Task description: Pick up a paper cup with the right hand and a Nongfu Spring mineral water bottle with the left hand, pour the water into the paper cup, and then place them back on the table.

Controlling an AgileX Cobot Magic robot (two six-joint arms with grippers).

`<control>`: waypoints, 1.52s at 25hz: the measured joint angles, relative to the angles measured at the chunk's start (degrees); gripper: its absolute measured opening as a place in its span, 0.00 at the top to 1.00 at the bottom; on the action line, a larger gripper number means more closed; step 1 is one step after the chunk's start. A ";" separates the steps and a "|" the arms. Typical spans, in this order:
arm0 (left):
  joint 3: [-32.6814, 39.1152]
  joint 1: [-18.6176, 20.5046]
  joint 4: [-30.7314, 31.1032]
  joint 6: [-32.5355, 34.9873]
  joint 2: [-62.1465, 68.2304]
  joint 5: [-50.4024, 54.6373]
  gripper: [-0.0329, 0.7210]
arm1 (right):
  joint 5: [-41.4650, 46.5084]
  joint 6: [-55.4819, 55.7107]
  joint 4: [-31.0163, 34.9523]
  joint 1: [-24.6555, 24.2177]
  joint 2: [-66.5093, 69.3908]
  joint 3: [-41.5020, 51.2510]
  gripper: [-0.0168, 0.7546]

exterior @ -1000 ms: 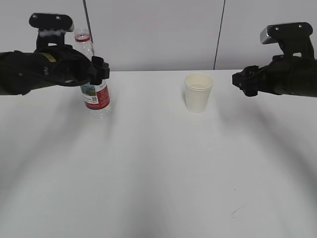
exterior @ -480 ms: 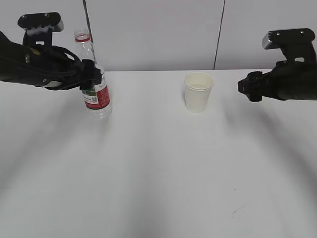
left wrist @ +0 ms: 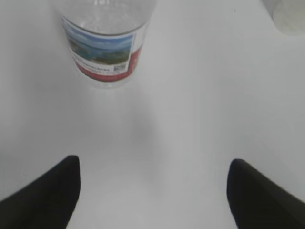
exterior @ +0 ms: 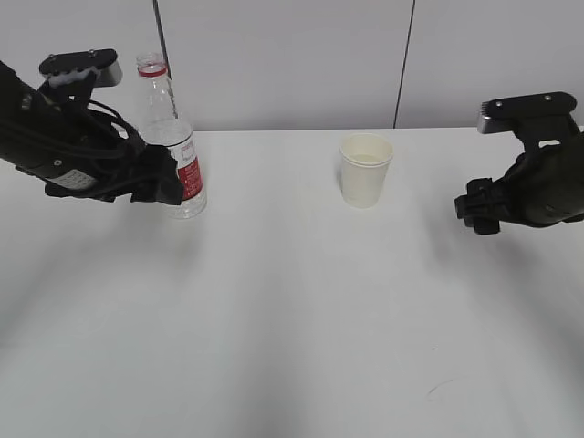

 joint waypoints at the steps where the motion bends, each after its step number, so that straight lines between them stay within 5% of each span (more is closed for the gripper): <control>1: -0.32 0.00 0.13 -0.25 -0.36 2.12 0.21 | 2.57 -0.21 0.97 1.20 -0.29 0.00 0.22; 11: -6.11 0.00 13.28 -12.61 -3.36 25.09 0.21 | 29.21 -21.03 28.43 3.92 -2.79 -7.24 0.22; 18: -6.26 0.44 15.94 -15.89 -3.49 38.71 0.21 | 52.31 -24.65 35.02 3.92 -2.79 -15.12 0.22; 30: -5.81 0.63 16.22 -16.02 -5.14 44.61 0.21 | 54.56 -28.65 36.58 3.92 -7.73 -16.65 0.22; 38: 3.25 0.63 15.24 -16.02 -18.27 44.86 0.21 | 55.04 -29.23 36.58 3.92 -21.86 -13.48 0.22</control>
